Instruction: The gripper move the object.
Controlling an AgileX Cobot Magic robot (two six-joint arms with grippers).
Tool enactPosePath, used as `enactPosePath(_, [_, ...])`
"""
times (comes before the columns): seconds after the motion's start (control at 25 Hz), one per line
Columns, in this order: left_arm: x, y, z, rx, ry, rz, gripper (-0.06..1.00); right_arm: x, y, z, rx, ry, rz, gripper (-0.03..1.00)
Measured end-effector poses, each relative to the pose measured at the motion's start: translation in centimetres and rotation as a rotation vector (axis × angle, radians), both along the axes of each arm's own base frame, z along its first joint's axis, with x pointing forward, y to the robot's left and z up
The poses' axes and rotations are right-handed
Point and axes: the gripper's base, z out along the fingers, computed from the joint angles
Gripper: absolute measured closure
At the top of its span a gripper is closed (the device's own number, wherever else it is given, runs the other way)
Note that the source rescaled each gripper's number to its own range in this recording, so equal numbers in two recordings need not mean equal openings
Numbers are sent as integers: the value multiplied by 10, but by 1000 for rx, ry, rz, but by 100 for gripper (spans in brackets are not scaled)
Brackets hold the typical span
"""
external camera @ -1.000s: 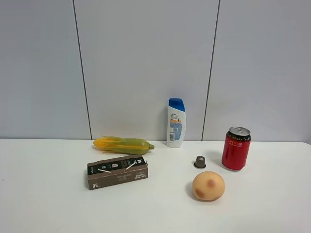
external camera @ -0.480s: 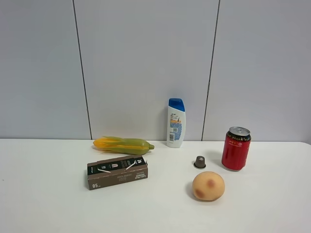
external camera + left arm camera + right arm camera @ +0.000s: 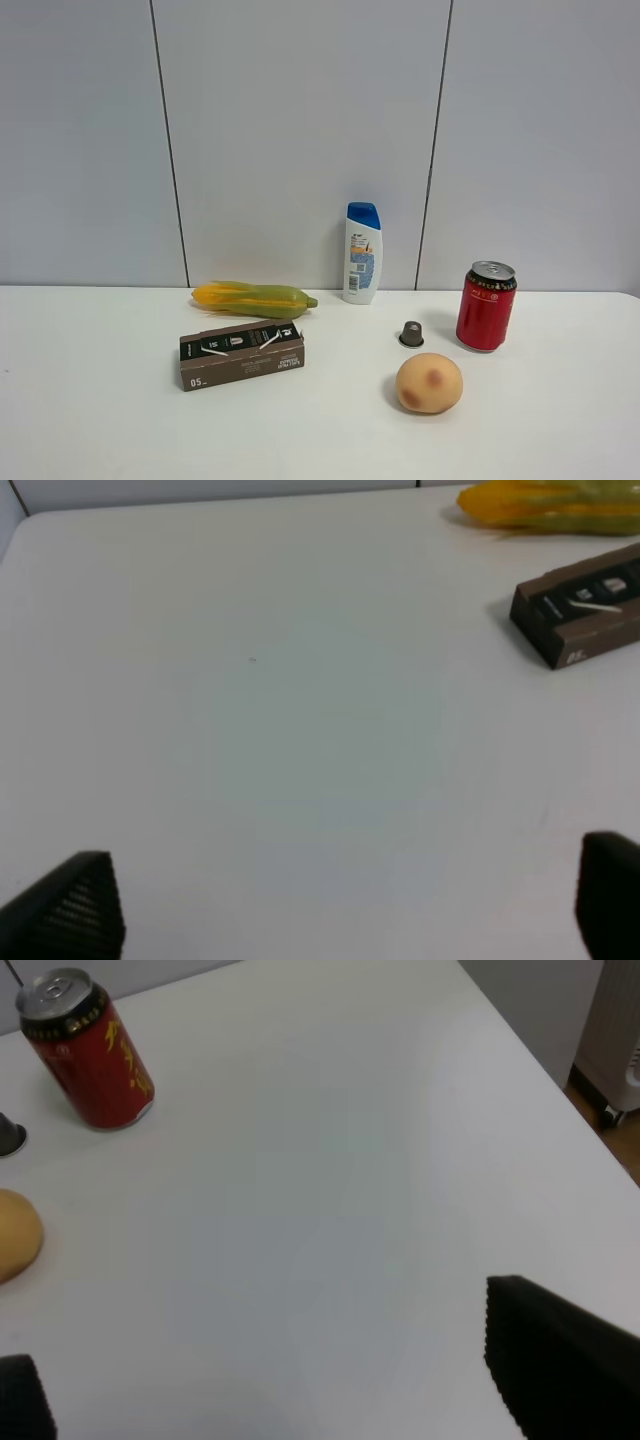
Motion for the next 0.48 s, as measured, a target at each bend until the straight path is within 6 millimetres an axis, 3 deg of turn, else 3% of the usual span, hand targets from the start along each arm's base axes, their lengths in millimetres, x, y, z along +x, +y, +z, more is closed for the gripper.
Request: enactPosePath(0.48, [0,0,0,0,0,0,-6,0,5,0,-65,1,91,37])
